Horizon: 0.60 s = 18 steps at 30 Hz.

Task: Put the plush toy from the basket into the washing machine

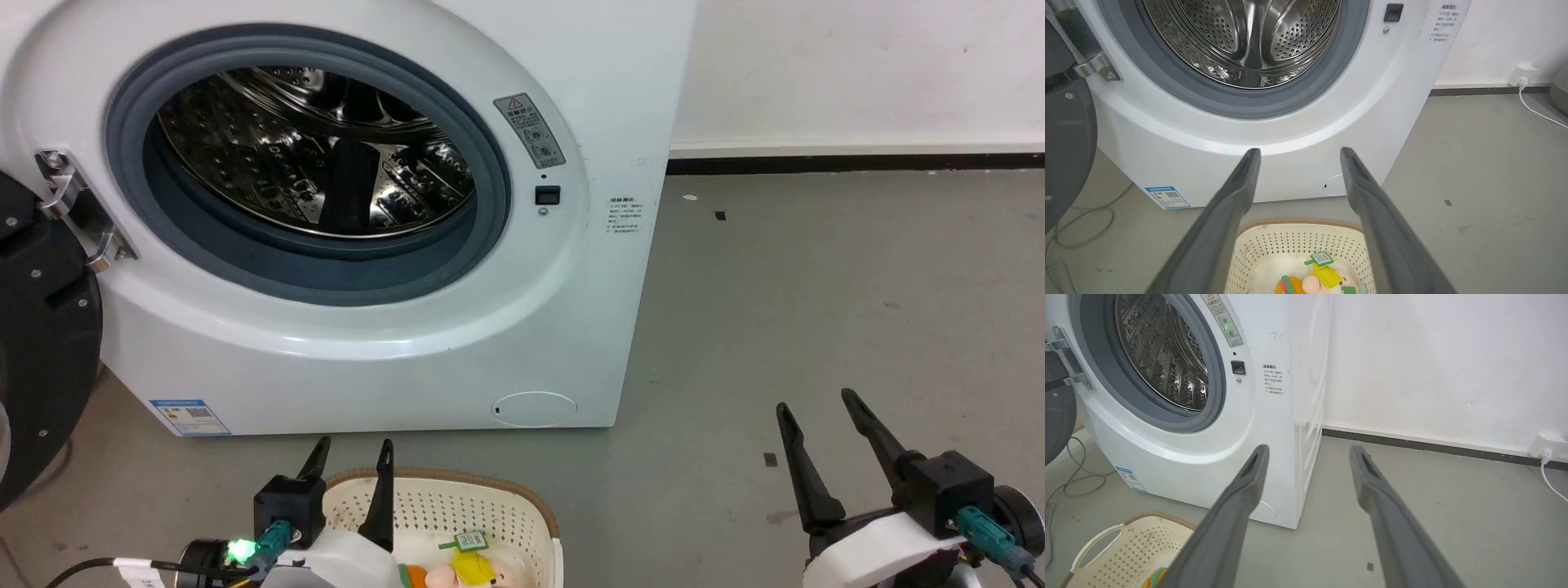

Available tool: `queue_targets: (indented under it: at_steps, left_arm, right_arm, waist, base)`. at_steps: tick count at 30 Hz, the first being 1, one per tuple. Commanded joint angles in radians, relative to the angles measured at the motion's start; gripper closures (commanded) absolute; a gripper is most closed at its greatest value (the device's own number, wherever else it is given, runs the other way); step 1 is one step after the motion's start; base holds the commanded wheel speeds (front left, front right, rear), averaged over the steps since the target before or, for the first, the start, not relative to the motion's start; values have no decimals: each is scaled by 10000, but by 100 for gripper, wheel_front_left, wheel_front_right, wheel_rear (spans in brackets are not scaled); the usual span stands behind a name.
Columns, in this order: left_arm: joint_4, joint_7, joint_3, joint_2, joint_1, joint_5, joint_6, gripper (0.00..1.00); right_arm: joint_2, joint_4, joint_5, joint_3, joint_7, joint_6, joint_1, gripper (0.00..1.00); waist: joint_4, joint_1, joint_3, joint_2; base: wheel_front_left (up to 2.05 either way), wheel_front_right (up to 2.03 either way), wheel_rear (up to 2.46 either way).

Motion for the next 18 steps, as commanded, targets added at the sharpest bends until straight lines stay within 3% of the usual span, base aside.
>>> queue_targets:
  at_steps: [1,18]
  left_arm:
    - [155,-85,-60,23,-192,-104,-60,0]
    - [2217,-486,-497,178,-1193,-390,-187,0]
  right_arm:
    - [-1,-51,75,9,-89,-2,-85,0]
    - [-1,-217,298,-56,-484,-4,-430,0]
  waist:
    - [-21,0,57,-1]
    - [-341,0,1179,-1]
  base:
    - [0,0,0]
    - [0,0,0]
